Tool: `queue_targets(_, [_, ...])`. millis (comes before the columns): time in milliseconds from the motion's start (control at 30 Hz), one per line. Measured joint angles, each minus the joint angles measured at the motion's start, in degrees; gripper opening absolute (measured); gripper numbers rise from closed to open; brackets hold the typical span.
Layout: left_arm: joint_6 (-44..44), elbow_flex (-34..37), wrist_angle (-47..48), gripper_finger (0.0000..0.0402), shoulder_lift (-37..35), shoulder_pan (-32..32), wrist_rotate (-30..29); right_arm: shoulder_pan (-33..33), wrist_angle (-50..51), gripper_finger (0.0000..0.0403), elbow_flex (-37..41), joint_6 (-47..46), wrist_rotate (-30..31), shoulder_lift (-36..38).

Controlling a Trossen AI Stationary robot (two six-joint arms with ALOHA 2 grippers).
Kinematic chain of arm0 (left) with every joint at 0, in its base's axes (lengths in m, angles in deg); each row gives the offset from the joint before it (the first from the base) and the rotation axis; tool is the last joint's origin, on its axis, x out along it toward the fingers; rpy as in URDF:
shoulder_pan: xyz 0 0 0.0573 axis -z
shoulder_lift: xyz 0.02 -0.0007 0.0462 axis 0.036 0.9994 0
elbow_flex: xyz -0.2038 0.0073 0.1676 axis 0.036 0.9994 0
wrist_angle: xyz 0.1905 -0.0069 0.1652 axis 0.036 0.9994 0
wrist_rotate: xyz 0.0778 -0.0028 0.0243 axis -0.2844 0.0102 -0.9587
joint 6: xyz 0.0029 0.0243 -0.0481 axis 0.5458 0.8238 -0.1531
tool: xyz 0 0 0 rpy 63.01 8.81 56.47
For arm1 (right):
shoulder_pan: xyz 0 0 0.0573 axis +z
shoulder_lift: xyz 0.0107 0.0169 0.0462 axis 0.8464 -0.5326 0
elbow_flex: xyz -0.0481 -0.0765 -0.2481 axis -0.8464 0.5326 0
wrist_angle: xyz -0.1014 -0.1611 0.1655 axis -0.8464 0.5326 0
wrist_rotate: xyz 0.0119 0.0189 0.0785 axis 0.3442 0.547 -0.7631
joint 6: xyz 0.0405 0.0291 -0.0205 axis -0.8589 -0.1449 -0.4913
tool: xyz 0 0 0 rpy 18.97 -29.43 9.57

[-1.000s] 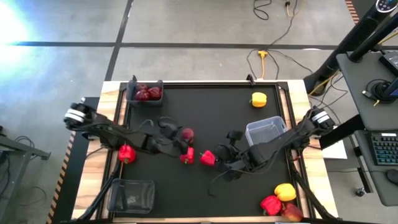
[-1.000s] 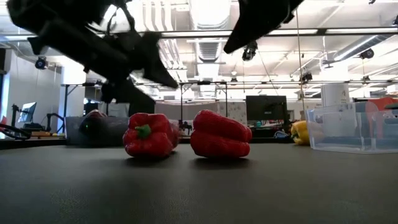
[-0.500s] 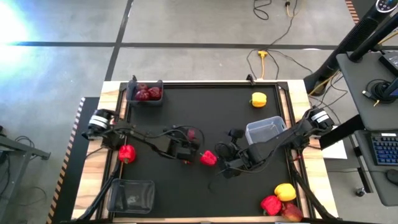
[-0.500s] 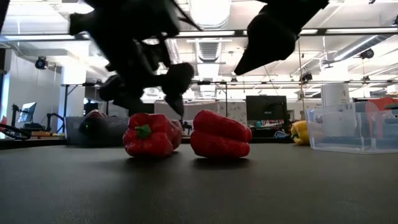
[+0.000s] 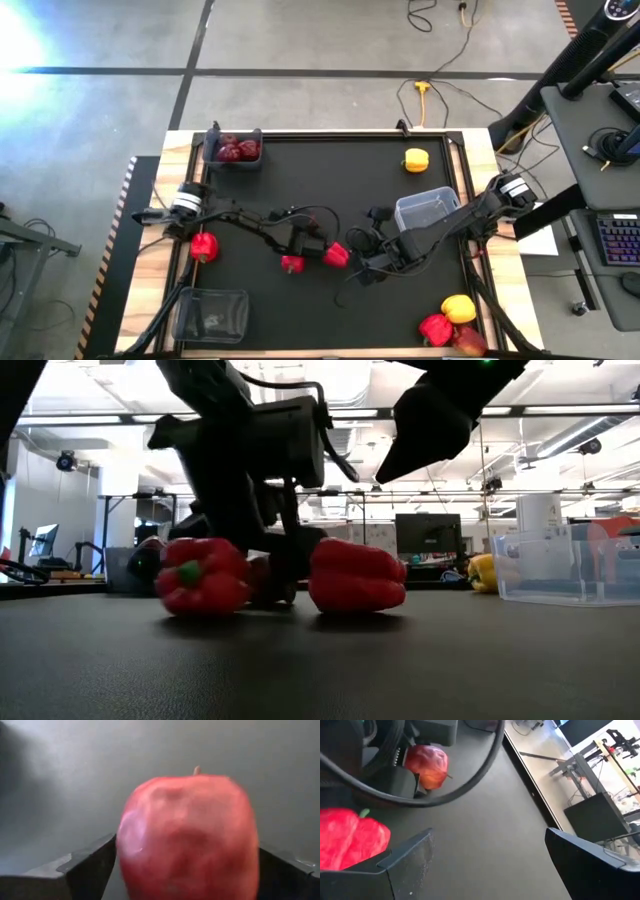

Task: Sort produce into baskets
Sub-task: Put the red apple into the top black bin

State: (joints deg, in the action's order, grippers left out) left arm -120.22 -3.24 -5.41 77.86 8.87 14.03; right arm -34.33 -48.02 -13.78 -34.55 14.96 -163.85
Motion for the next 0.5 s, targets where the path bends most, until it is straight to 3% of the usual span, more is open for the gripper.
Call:
queue_targets(200, [6.0,-0.1,-2.7,0.0341,1.1,-0.8,-2.4,-0.1,-1.7,0.0368,1.2,-2.3,0.0,0.0])
queue_targets(400, [14.2,0.3,-1.4,0.0263,-1.1,-2.7,-2.3,-0.2,-6.4,0.0368,4.0,-2.4,-0.1,0.0])
queue_targets(500, [19.3,0.8,0.3,0.0260,-5.1,-5.2,-4.3,-0.3,-6.5,0.0368,4.8,-2.8,-0.1,0.0])
